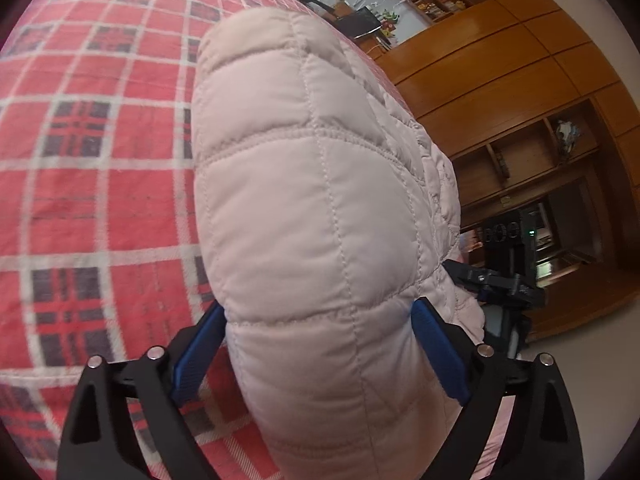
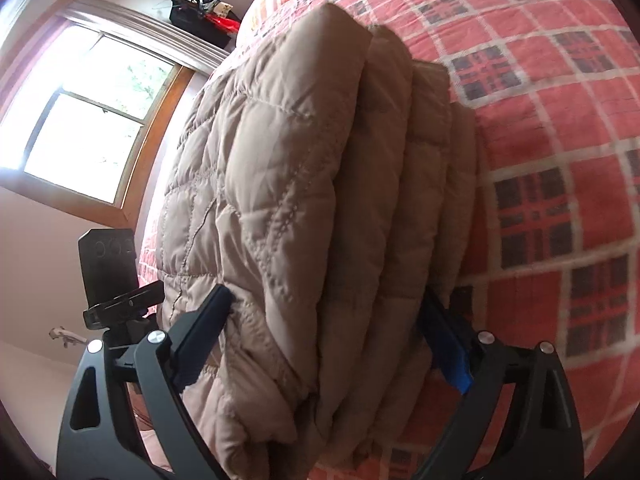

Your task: Fold large clothes

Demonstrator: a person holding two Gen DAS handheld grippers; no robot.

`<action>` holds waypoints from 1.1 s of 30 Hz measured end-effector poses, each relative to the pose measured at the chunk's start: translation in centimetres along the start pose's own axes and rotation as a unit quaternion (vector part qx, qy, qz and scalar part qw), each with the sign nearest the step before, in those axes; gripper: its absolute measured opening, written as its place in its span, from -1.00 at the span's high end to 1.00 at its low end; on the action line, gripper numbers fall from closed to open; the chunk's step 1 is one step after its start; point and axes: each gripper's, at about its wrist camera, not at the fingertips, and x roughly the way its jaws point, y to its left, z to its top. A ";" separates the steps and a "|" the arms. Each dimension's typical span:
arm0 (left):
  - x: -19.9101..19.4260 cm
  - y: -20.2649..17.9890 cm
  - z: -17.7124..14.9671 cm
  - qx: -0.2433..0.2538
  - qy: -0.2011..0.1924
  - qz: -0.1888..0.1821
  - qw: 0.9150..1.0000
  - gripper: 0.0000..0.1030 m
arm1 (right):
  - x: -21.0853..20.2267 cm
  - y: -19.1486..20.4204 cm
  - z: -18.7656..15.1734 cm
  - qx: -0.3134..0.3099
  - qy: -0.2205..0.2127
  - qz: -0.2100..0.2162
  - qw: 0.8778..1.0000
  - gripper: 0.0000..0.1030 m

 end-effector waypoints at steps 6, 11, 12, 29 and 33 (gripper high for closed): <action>-0.9 -0.4 -0.4 0.010 -0.014 0.000 1.000 -0.24 | 0.5 1.5 0.3 -0.022 -0.011 -0.007 1.000 -0.07; -1.7 -1.2 -0.7 0.022 -0.036 0.004 0.999 0.01 | 0.1 4.0 0.1 -0.055 -0.023 -0.025 0.998 0.20; -2.1 -1.4 -0.8 0.025 -0.044 0.007 0.999 0.03 | 0.1 4.4 0.2 -0.058 -0.025 -0.021 0.998 0.23; -11.6 3.0 0.7 0.022 -0.183 0.077 0.980 0.03 | 6.6 12.0 6.3 -0.147 -0.008 0.000 0.989 0.28; -11.2 6.1 0.8 -0.001 -0.167 0.082 0.983 0.01 | 8.8 10.9 7.0 -0.135 0.006 0.002 0.991 0.28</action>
